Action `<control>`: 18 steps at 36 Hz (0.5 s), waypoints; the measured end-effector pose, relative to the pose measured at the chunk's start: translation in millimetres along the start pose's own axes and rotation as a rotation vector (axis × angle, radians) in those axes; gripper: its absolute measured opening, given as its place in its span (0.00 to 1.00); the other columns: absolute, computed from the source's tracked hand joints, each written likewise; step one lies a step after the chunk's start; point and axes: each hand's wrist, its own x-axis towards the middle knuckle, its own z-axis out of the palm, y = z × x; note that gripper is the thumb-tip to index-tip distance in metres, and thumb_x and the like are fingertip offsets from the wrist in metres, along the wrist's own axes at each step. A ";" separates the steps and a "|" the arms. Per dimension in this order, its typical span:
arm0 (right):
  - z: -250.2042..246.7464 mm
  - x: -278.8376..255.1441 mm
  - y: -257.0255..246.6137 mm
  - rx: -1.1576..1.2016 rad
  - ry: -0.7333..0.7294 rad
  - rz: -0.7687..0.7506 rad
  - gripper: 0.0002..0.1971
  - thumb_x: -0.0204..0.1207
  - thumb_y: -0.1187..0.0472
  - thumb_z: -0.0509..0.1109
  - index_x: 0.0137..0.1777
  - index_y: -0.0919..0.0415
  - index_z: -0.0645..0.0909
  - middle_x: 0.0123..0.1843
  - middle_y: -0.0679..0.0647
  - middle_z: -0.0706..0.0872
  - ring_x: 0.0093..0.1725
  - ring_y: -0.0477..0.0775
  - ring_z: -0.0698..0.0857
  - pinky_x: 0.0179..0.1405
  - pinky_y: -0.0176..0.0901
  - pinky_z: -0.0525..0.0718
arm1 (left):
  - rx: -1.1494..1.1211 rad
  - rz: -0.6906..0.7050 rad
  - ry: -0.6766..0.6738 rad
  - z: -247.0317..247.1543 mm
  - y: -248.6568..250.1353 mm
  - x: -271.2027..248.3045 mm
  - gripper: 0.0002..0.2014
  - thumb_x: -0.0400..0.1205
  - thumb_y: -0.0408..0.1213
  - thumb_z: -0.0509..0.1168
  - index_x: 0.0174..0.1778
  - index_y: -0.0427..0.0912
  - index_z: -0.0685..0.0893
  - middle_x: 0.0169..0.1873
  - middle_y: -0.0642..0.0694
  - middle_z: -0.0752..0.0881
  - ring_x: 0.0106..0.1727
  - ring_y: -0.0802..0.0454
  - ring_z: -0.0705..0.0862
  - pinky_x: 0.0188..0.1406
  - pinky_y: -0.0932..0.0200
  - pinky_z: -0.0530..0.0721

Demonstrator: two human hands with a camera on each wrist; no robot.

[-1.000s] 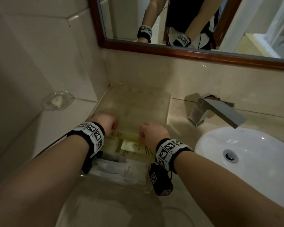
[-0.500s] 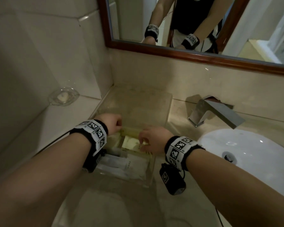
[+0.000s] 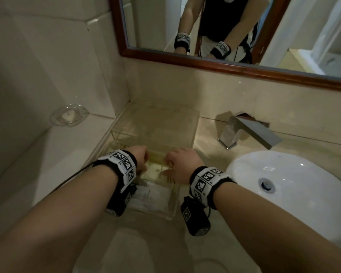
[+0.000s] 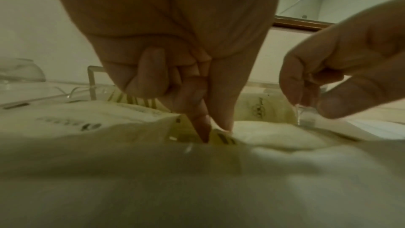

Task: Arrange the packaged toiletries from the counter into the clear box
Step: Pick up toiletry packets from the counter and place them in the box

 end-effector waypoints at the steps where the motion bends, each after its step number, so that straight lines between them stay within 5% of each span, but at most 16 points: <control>1: 0.3 -1.4 1.6 -0.016 0.010 0.026 0.22 0.75 0.40 0.65 0.66 0.50 0.75 0.66 0.50 0.80 0.68 0.56 0.75 0.69 0.51 0.68 | -0.007 -0.010 -0.003 0.2 -0.3 0.2 0.18 0.73 0.37 0.72 0.58 0.44 0.78 0.56 0.44 0.85 0.55 0.45 0.84 0.52 0.53 0.83; 5: 7.5 -6.7 1.2 -0.071 -0.015 0.041 0.29 0.73 0.38 0.66 0.71 0.50 0.72 0.69 0.50 0.79 0.71 0.57 0.70 0.72 0.53 0.63 | 0.000 -0.049 -0.006 -3.2 1.0 -2.3 0.20 0.73 0.44 0.73 0.58 0.40 0.80 0.56 0.41 0.87 0.49 0.45 0.82 0.45 0.55 0.79; 13: 11.9 -6.3 -7.3 -0.053 -0.092 0.079 0.30 0.72 0.41 0.68 0.72 0.54 0.72 0.69 0.54 0.77 0.70 0.60 0.69 0.71 0.55 0.62 | -0.007 -0.075 -0.089 -1.1 7.4 -6.0 0.24 0.71 0.48 0.76 0.54 0.35 0.82 0.58 0.39 0.87 0.51 0.45 0.84 0.48 0.54 0.80; 18: 7.5 -7.8 -5.0 -0.055 -0.069 0.091 0.29 0.72 0.43 0.69 0.71 0.53 0.72 0.68 0.55 0.76 0.70 0.59 0.70 0.71 0.54 0.62 | -0.047 -0.035 -0.041 6.4 8.9 -9.3 0.29 0.72 0.41 0.76 0.66 0.36 0.77 0.63 0.41 0.83 0.64 0.43 0.82 0.62 0.52 0.81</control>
